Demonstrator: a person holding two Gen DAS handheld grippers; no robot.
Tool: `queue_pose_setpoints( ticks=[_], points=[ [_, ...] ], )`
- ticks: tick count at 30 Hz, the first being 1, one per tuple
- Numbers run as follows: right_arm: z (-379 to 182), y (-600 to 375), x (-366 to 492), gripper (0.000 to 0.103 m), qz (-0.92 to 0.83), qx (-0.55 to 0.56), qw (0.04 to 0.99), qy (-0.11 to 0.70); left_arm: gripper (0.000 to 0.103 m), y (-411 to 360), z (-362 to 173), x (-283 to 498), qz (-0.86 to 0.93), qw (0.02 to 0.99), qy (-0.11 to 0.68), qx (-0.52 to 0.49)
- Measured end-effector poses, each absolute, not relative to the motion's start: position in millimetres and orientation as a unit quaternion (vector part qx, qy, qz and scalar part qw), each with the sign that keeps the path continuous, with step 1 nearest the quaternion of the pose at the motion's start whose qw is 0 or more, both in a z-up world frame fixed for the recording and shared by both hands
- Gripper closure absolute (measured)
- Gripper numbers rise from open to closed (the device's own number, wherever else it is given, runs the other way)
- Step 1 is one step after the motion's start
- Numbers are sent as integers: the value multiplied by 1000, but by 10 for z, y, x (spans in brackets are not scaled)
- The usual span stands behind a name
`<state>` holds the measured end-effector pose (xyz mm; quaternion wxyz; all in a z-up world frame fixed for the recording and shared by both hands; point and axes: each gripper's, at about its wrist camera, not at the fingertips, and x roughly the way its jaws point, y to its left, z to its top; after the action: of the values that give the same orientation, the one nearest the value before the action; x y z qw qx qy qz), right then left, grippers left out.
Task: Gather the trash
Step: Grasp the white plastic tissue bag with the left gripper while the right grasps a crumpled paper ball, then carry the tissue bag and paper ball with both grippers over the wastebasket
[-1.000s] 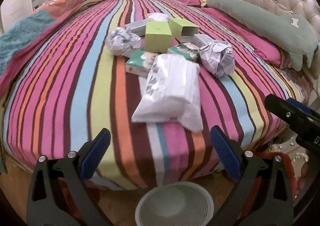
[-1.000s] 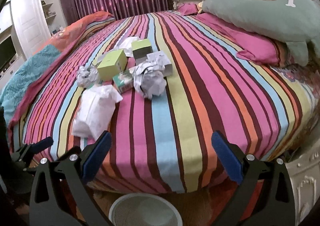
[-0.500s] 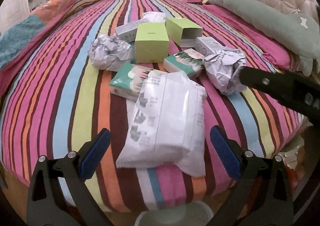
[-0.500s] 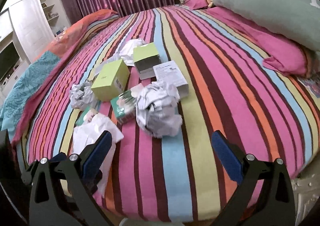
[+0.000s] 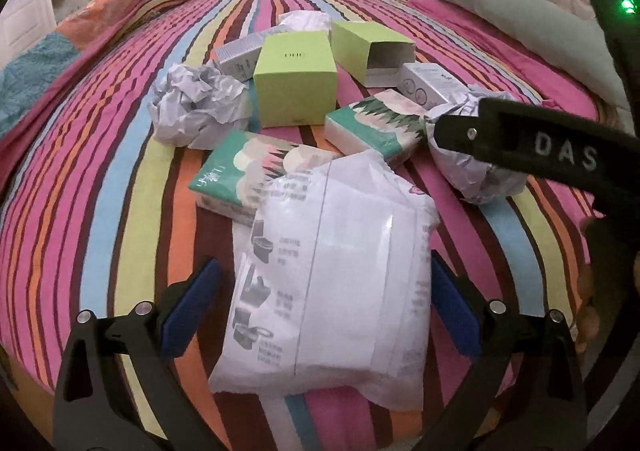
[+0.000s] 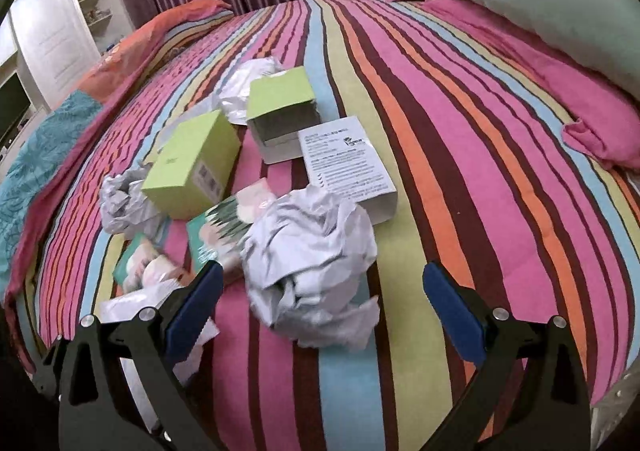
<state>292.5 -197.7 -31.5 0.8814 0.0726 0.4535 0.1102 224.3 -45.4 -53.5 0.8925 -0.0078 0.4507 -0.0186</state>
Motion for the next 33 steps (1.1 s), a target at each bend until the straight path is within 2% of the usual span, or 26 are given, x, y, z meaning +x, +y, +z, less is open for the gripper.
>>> queue_pose_setpoints(
  ticks=[2, 4, 5, 6, 10, 18, 33],
  points=[
    [-332, -1967, 2954, 10, 113, 75, 879, 457, 9, -437, -563, 2252, -15, 891, 454, -11],
    [-365, -1980, 2984, 26, 131, 90, 870, 466, 24, -430, -571, 2248, -10, 891, 454, -4],
    [-386, -1990, 2996, 37, 144, 103, 863, 472, 29, -426, -566, 2242, -8, 892, 452, 2],
    [-403, -1992, 2998, 41, 152, 111, 857, 479, 33, -419, -558, 2240, -7, 892, 451, 6],
    [-303, -1938, 2882, 43, 142, 86, 867, 470, 36, -343, -523, 2251, -18, 888, 460, -7],
    [-77, -2091, 2723, 43, 141, 101, 874, 453, 36, -263, -366, 2104, -26, 891, 452, -29],
    [131, -2500, 2105, 43, 116, 140, 882, 436, 36, -128, -83, 1429, -53, 898, 435, -40]
  ],
)
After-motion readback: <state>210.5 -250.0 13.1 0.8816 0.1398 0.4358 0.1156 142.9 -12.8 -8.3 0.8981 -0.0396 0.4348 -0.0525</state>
